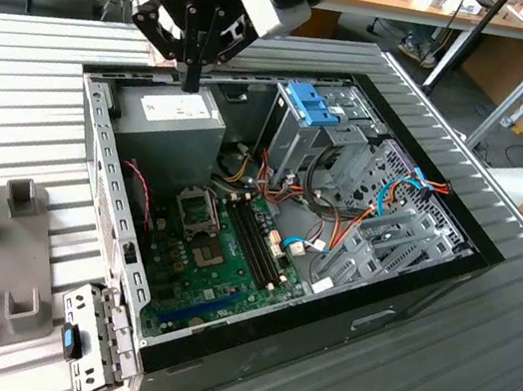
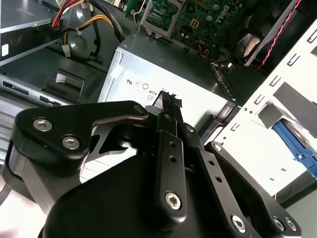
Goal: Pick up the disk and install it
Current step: 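Reach for the disk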
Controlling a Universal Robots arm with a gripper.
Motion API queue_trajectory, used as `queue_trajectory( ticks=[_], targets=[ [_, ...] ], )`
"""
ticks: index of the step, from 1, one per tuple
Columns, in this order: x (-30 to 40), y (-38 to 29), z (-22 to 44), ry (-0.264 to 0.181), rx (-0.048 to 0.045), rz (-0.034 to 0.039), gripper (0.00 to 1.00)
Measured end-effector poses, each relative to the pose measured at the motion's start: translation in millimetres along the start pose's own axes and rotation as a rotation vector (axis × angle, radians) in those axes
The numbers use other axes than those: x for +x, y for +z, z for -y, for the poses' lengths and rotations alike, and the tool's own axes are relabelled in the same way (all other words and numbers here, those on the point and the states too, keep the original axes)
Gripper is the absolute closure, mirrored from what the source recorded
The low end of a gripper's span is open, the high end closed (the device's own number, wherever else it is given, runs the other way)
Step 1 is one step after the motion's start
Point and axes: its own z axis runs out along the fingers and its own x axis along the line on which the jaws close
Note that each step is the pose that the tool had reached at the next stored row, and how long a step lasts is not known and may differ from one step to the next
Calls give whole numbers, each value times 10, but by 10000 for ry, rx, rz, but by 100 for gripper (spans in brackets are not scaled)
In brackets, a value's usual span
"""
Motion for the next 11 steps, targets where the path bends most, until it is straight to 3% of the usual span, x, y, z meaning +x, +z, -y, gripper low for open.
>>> queue_trajectory(
  ticks=[3, 11],
  targets=[
    [93, -2, 7, 1, 0, 1, 89],
    [166, -5, 12, 0, 0, 0, 89]
  ],
)
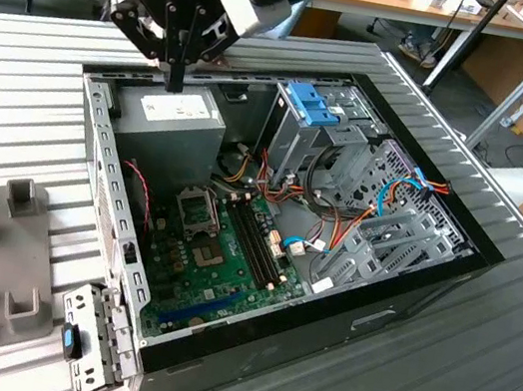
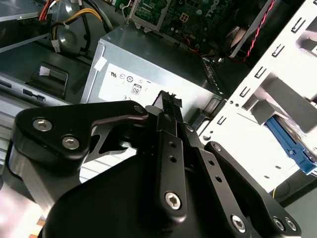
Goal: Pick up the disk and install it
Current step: 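Reach for the disk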
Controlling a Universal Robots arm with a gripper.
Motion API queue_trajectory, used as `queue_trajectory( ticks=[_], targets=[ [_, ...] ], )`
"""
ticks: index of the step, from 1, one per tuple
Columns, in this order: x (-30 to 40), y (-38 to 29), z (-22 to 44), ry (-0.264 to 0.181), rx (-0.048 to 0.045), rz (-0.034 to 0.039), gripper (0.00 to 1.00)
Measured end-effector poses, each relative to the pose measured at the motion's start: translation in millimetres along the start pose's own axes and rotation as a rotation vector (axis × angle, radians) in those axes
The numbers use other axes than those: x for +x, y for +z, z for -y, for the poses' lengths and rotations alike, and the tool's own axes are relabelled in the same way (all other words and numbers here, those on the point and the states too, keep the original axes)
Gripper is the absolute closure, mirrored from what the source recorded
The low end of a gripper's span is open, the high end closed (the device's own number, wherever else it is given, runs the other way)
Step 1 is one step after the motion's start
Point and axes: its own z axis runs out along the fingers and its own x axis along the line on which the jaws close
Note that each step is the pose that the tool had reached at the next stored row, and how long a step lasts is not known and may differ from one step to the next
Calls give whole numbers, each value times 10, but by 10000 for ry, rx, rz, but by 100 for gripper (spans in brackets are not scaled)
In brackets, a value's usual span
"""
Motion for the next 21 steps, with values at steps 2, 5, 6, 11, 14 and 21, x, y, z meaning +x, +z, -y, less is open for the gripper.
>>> queue_trajectory(
  ticks=[2, 5, 6, 11, 14, 21],
  targets=[
    [34, 0, 3, 0, -1, 1, 89],
    [60, -2, 4, 0, 0, 0, 89],
    [66, -1, 5, -1, -1, 1, 89],
    [106, -3, 8, 0, -1, 0, 89],
    [150, -4, 11, 0, -1, 1, 89],
    [236, -6, 18, -1, -1, 0, 89]
  ],
)
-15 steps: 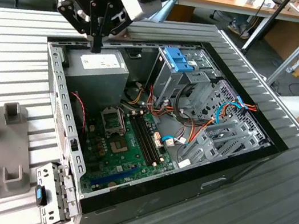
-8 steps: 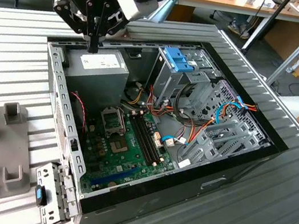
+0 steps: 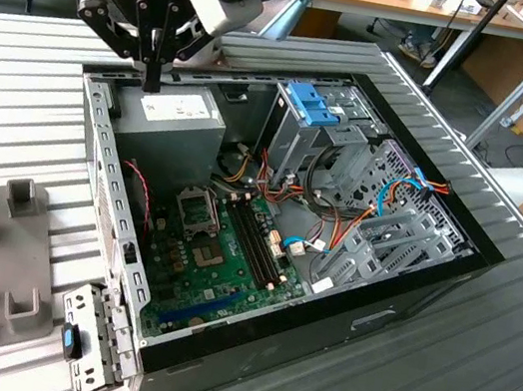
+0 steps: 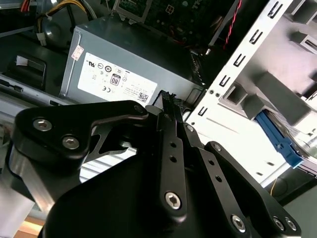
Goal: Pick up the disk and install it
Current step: 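Reach for the disk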
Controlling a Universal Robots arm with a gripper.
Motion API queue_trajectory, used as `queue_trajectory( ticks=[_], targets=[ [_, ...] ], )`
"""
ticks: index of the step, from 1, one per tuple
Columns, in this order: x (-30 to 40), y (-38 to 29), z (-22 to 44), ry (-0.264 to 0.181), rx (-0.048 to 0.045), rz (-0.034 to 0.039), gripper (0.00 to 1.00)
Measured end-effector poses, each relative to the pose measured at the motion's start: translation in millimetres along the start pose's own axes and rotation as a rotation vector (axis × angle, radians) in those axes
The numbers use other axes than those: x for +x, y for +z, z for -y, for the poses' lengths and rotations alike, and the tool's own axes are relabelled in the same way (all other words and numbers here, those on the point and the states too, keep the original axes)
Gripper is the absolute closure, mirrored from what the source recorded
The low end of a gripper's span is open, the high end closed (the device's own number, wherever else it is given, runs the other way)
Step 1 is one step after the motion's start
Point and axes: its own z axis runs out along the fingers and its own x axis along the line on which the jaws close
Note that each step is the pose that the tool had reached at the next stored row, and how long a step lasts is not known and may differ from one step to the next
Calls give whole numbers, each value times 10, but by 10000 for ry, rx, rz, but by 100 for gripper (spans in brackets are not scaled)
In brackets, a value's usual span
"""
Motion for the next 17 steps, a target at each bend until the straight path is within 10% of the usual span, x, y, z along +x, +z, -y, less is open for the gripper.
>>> queue_trajectory(
  ticks=[17],
  targets=[
    [288, -8, 22, 1, 0, 0, 89]
  ],
)
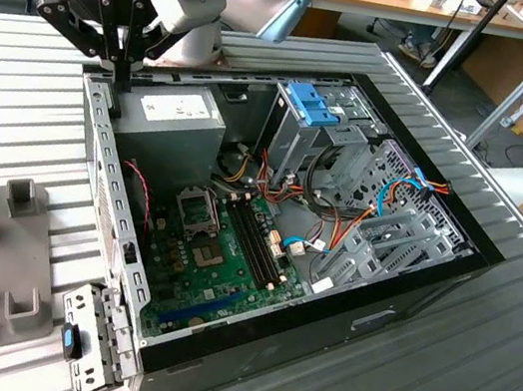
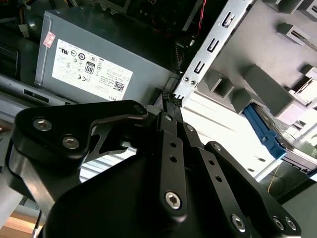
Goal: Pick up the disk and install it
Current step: 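Reach for the disk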
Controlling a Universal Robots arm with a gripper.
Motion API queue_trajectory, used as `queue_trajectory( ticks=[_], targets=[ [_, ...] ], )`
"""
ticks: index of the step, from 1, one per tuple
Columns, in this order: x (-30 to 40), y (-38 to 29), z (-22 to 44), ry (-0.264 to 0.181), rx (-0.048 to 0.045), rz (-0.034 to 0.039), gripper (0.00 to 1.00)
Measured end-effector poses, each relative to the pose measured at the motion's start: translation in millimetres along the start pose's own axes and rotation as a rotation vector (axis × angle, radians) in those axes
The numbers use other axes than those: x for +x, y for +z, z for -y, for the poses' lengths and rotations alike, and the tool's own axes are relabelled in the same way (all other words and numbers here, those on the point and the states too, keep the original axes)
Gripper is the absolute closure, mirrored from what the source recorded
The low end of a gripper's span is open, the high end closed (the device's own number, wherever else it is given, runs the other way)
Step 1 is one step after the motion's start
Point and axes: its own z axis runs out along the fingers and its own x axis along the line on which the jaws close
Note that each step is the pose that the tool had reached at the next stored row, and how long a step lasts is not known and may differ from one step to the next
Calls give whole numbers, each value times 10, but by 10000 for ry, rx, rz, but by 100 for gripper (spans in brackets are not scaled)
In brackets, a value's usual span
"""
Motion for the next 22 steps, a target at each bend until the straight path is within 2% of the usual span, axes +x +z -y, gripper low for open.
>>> queue_trajectory(
  ticks=[2, 4, 10, 16, 22],
  targets=[
    [18, 0, 1, 0, 0, 0, 89],
    [74, -2, 6, 0, 0, 0, 89],
    [158, -5, 12, 0, 0, 0, 89],
    [294, -8, 22, -1, 0, 0, 89],
    [382, -11, 29, 0, 0, 0, 89]
  ],
)
